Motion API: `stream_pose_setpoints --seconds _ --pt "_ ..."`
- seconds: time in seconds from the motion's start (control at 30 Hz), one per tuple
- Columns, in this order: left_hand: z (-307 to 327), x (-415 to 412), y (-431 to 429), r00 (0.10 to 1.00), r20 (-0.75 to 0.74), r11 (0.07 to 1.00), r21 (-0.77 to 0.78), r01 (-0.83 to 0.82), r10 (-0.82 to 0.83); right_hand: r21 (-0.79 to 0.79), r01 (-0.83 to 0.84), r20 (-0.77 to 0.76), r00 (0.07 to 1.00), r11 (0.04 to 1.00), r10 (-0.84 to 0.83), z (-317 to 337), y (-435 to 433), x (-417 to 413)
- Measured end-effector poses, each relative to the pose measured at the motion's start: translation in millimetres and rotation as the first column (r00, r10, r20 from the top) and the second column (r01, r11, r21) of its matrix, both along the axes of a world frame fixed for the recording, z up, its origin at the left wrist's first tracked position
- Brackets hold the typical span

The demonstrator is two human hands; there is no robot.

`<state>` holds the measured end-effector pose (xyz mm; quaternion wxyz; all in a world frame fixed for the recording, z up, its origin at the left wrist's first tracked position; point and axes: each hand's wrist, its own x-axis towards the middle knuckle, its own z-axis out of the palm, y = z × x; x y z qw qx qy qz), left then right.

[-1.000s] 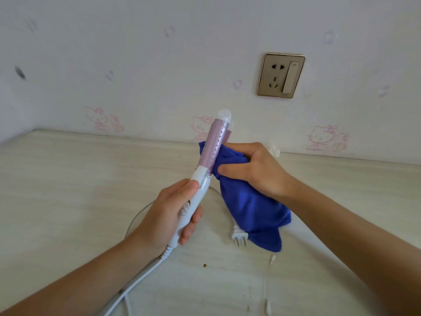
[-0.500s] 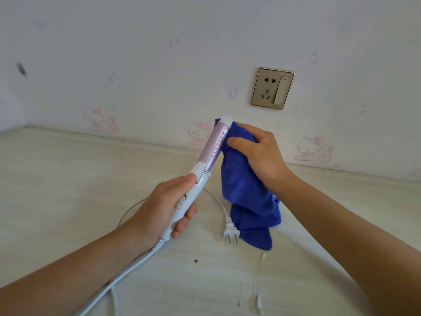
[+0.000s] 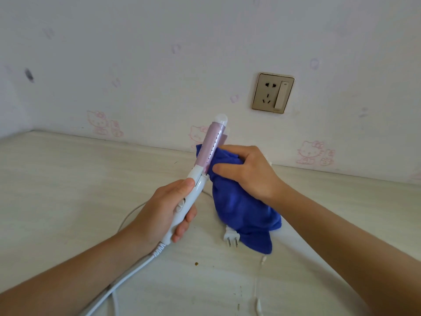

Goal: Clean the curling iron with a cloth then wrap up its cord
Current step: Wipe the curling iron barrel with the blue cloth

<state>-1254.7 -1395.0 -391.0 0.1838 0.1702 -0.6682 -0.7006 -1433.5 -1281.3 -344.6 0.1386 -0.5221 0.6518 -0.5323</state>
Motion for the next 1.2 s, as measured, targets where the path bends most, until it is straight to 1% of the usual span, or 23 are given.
stream_pose_setpoints --seconds 0.07,0.17,0.27,0.33,0.43,0.5,0.57,0.63,0.7,0.8,0.87,0.93,1.0,1.07,1.13,1.2 --pt "0.5 0.1 -0.4 1.0 -0.002 1.0 0.007 0.003 -0.003 -0.074 0.063 0.044 0.997 0.995 -0.06 2.4 -1.7 -1.6" --pt "-0.8 1.8 0.8 1.0 0.017 1.0 -0.013 0.025 -0.025 -0.153 0.209 0.165 0.969 0.966 -0.184 9.0 0.1 -9.6" --pt "-1.8 2.0 1.3 0.999 0.019 0.999 -0.023 0.035 -0.035 -0.16 0.237 0.208 0.957 0.958 -0.202 13.2 3.5 -13.9" --pt "-1.4 1.9 1.2 0.999 0.012 0.999 -0.028 0.037 -0.037 -0.13 0.211 0.186 0.965 0.969 -0.185 11.7 3.9 -11.6" --pt "-2.2 3.3 -0.3 1.0 -0.01 1.0 0.014 0.015 -0.015 -0.026 0.044 0.121 0.992 0.999 -0.04 -1.0 2.3 4.7" --pt "-2.9 3.8 -1.7 1.0 -0.02 0.999 0.04 0.008 -0.007 0.014 -0.04 0.11 0.993 0.999 0.039 -7.6 2.2 12.3" --pt "-2.6 3.3 -1.4 1.0 -0.012 1.0 0.014 0.014 -0.014 0.0 -0.041 0.08 0.996 0.999 0.041 -6.7 3.1 8.8" --pt "-1.5 1.9 -1.0 1.0 -0.006 1.0 -0.002 0.018 -0.018 -0.027 -0.009 0.038 0.999 1.0 0.01 -2.4 3.5 3.6" --pt "-1.2 0.9 -1.3 1.0 -0.006 1.0 0.006 0.025 -0.025 -0.083 0.06 0.043 0.997 0.995 -0.056 0.5 2.2 1.0" --pt "-1.9 2.0 -0.8 0.999 -0.001 0.999 -0.012 0.045 -0.045 -0.189 0.237 0.189 0.961 0.953 -0.201 8.7 -0.8 -6.7" --pt "-3.3 2.8 -0.7 0.999 -0.001 0.999 -0.012 0.048 -0.048 -0.195 0.279 0.221 0.946 0.94 -0.235 14.7 0.6 -13.5" --pt "-4.1 2.6 -1.4 0.999 -0.006 0.999 -0.007 0.041 -0.041 -0.154 0.236 0.178 0.962 0.959 -0.208 9.1 0.6 -9.8" --pt "-4.5 2.7 -2.1 0.999 -0.022 0.999 0.028 0.024 -0.024 -0.086 0.114 0.113 0.988 0.99 -0.104 -5.6 0.3 5.0" --pt "-5.2 3.0 -3.7 0.999 -0.037 0.999 0.046 0.016 -0.014 -0.042 0.012 0.102 0.995 0.999 -0.007 -14.2 -0.1 16.5" --pt "-4.1 3.2 -2.5 0.999 -0.03 0.999 0.03 0.02 -0.019 -0.036 -0.005 0.087 0.996 0.999 0.008 -12.0 1.7 12.5" --pt "-3.0 2.2 -1.3 0.999 -0.021 0.999 0.016 0.028 -0.028 -0.033 0.033 -0.005 0.999 0.999 -0.033 -6.1 4.5 4.5"
